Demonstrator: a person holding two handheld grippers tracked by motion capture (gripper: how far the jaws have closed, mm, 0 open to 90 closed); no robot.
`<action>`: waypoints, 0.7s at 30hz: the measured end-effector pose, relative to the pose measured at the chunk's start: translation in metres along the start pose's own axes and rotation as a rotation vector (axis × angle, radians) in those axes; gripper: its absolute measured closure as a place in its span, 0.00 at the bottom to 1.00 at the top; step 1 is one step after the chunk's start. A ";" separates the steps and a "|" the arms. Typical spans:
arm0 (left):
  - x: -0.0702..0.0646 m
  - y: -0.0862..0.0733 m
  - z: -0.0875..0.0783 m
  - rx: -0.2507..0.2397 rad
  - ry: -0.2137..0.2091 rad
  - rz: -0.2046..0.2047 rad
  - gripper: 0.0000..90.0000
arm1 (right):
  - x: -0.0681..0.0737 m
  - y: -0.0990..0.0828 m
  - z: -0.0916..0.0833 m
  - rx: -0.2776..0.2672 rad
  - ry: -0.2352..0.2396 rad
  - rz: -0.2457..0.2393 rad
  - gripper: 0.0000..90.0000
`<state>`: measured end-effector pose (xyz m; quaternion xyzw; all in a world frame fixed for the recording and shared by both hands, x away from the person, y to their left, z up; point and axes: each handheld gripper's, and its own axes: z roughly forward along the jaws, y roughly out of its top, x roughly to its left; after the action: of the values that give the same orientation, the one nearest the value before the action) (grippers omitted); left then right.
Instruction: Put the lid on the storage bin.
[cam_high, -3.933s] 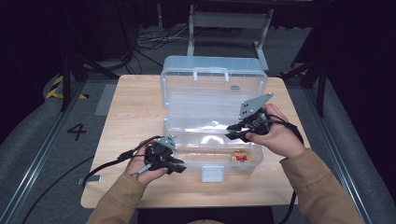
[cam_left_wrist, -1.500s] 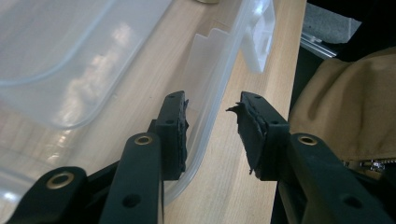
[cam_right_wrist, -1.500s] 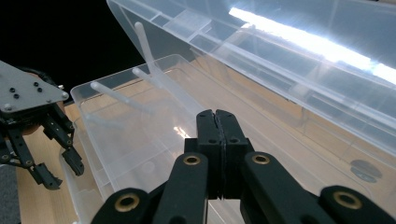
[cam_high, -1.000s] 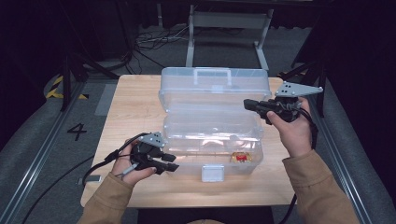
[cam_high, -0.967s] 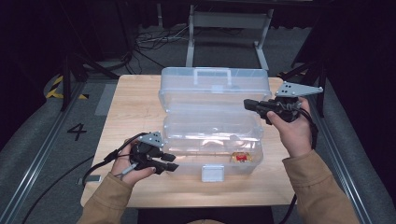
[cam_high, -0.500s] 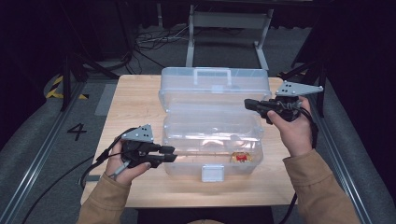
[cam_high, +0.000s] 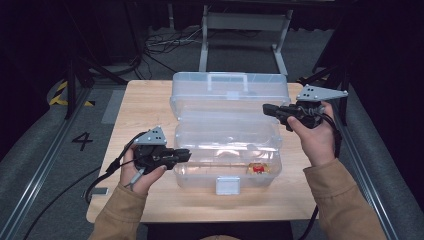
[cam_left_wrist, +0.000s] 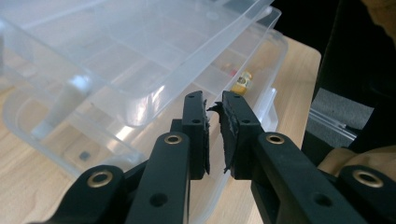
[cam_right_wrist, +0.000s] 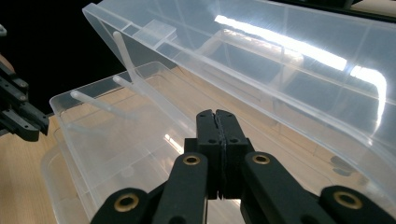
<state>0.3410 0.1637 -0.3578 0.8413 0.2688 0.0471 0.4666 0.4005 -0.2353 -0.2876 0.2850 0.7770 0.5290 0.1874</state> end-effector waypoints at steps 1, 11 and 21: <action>0.000 0.000 0.001 0.014 0.004 -0.003 0.90 | 0.000 0.000 0.000 -0.003 0.000 0.002 1.00; 0.001 -0.002 0.006 0.049 0.021 -0.015 0.89 | -0.002 0.002 -0.003 -0.018 -0.009 0.011 1.00; 0.001 0.000 -0.005 -0.062 0.068 -0.018 0.89 | -0.006 0.002 -0.003 -0.017 -0.021 0.019 1.00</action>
<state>0.3405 0.1684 -0.3549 0.8218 0.2907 0.0799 0.4835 0.4041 -0.2408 -0.2852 0.2963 0.7677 0.5345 0.1929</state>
